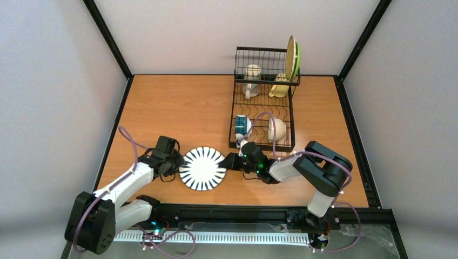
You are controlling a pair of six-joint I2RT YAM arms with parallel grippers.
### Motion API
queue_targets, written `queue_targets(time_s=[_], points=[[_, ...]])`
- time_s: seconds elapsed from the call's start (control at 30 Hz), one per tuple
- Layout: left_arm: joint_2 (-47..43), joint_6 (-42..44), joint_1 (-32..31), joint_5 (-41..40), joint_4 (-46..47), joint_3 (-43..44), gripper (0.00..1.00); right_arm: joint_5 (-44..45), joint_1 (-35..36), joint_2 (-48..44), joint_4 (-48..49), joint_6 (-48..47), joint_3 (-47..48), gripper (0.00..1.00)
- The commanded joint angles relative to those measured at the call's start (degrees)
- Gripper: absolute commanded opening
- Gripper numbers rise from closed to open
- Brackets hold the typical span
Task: Load the mixed dishes into the dish rack
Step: Grab the plate at the center of the board.
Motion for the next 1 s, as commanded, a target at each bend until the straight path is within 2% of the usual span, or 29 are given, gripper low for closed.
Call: queue_targets(time_s=[0.0,0.2,0.37,0.97], points=[[1.3,0.2,-0.3,1.7,1.7,-1.7,0.91,-2.6,0.4,2.7,-1.4,2.0,-0.9,0.80],[2.4,0.6,-0.4,3.8,3.4,-2.8,0.91,-4.1,0.7,2.7,1.6,2.3,-1.5,0.70],[4.1,1.4,-0.3,5.1,4.6,-3.0,0.91,-5.5,0.8,1.6,4.7,2.1,-2.4,0.67],[7.4,3.3,-2.3,8.0,6.8,-3.1,0.91,-6.7,1.7,0.1,4.6,0.4,0.8,0.64]])
